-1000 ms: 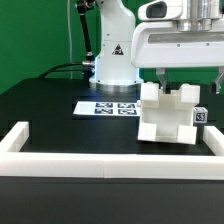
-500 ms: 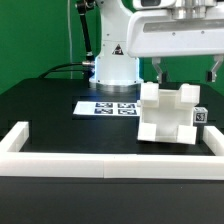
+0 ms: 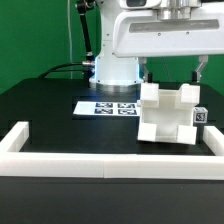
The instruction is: Assemble chair
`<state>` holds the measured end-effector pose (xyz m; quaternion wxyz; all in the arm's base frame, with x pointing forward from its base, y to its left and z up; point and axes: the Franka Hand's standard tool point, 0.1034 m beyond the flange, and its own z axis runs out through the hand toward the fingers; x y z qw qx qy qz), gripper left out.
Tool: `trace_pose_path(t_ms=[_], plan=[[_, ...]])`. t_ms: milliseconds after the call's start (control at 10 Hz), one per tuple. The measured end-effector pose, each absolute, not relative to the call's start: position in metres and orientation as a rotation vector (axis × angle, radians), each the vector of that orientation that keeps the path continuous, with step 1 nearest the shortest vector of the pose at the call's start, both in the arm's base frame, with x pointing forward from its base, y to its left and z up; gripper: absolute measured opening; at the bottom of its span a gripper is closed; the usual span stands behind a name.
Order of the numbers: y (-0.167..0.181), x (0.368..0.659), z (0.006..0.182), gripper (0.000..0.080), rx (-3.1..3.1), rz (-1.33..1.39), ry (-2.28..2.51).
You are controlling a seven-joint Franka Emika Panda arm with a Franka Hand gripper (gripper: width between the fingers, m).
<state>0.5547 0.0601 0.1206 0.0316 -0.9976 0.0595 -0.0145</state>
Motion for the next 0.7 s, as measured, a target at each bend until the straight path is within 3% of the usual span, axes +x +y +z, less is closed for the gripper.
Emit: trace_pose_path(t_ms=[700], plan=[[0.053,0.559,0.1,0.0648,-3.092,-0.027,0.188]])
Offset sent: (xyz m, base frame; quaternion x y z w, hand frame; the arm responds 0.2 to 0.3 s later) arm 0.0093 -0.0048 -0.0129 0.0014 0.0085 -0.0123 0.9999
